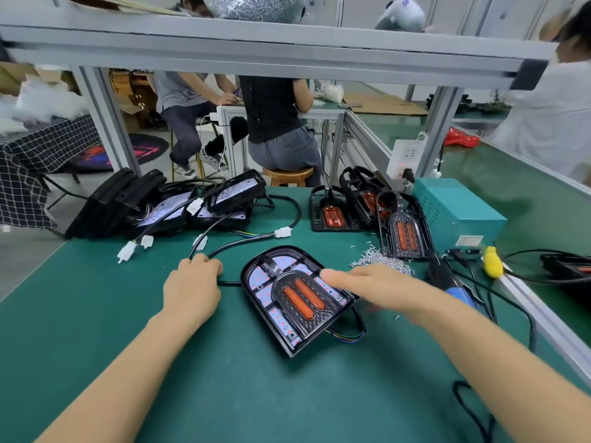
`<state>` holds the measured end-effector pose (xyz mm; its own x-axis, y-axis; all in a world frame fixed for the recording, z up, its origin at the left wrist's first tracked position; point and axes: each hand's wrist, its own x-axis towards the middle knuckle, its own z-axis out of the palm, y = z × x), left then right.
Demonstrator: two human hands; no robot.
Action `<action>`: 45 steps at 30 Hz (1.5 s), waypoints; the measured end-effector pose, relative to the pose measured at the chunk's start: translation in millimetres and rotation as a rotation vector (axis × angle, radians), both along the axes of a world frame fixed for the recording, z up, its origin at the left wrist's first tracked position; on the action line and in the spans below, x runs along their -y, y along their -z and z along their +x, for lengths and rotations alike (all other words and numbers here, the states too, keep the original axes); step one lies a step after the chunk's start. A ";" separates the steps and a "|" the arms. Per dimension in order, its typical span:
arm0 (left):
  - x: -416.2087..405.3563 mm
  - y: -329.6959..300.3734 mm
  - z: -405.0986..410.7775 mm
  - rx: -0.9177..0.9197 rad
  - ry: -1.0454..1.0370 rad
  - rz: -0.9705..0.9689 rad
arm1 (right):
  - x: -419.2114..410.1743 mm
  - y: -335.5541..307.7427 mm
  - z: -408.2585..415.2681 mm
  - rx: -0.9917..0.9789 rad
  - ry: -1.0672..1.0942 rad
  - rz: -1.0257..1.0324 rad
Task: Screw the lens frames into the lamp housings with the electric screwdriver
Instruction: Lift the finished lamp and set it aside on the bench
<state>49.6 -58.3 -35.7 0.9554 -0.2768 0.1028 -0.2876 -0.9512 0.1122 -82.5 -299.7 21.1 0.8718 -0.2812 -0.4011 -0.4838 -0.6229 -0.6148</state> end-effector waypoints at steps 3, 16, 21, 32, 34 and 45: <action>-3.9 -0.6 8.0 0.065 0.069 0.113 | -7.2 14.6 5.9 -0.038 0.009 0.089; -5.1 9.3 -24.0 0.058 0.046 -0.322 | -18.4 33.0 3.9 0.003 0.195 0.339; 13.5 -1.6 -47.8 -0.110 0.027 -0.564 | -27.2 38.8 0.1 0.150 0.267 0.555; 39.8 -19.2 -95.6 -0.463 0.075 -1.014 | -41.1 38.3 -18.3 0.480 0.360 0.861; 45.2 -26.1 -103.5 -0.421 0.088 -1.093 | -42.5 34.8 -23.1 0.555 0.313 0.878; 101.9 -71.6 -129.5 0.037 0.282 -1.229 | -24.8 4.6 -50.7 0.890 0.270 0.970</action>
<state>-79.9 -160.3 35.9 0.8699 -0.1727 0.4621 -0.4852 -0.1300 0.8647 -133.2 -274.9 16.5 0.9013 -0.4116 0.1353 0.2707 0.2912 -0.9176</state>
